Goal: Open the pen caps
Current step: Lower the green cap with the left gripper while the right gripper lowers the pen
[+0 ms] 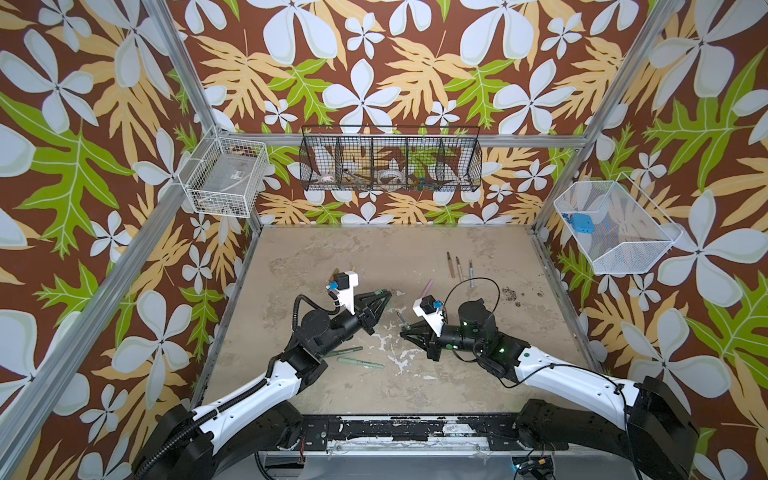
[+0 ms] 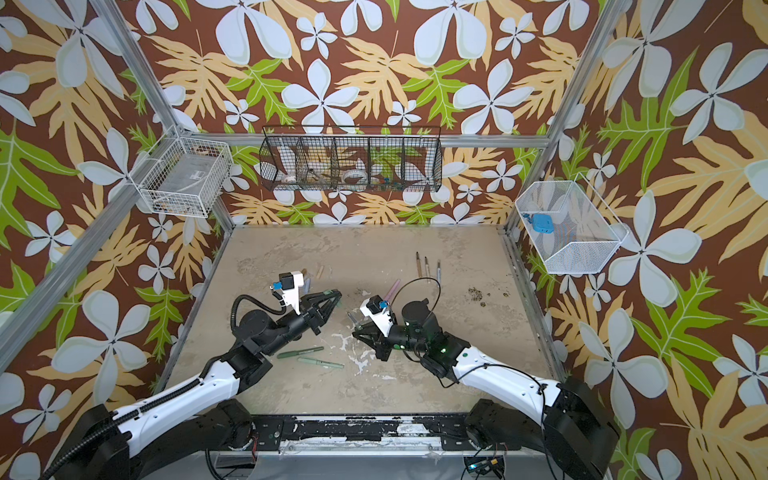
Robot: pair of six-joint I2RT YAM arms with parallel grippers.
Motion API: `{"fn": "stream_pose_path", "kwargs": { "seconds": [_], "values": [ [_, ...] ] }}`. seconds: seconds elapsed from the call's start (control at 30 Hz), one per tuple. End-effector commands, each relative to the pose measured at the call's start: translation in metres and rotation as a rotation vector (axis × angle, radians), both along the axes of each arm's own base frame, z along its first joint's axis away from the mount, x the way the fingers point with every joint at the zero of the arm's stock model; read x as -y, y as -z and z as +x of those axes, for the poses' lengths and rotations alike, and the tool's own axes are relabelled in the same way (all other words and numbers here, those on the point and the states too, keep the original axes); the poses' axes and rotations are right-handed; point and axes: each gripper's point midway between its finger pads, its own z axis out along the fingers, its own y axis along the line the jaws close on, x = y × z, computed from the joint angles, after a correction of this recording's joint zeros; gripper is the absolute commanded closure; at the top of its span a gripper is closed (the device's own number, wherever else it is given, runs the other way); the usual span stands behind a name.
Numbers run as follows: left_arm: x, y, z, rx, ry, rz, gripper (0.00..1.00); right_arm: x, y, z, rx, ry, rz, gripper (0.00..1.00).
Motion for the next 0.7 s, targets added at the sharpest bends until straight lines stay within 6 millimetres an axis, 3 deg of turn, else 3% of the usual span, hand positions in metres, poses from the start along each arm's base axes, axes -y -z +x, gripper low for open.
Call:
{"fn": "stream_pose_path", "kwargs": {
  "seconds": [0.0, 0.2, 0.37, 0.5, 0.67],
  "values": [
    [-0.004, -0.004, 0.002, 0.017, -0.020, -0.006, 1.00, 0.002, -0.001, 0.001, 0.006, 0.009, -0.013, 1.00],
    [-0.028, 0.016, 0.027, -0.071, -0.219, 0.061, 1.00, 0.019, 0.003, 0.026, 0.056, 0.183, -0.074, 1.00],
    [-0.061, 0.052, 0.056, -0.225, -0.478, 0.168, 1.00, 0.052, 0.012, 0.065, 0.067, 0.468, -0.182, 1.00],
    [-0.063, 0.080, 0.072, -0.320, -0.521, 0.260, 1.00, 0.083, 0.023, 0.091, 0.048, 0.684, -0.282, 1.00],
    [-0.068, 0.111, 0.088, -0.389, -0.569, 0.372, 1.00, 0.116, 0.049, 0.120, -0.081, 0.828, -0.359, 1.00]
  ]
}}
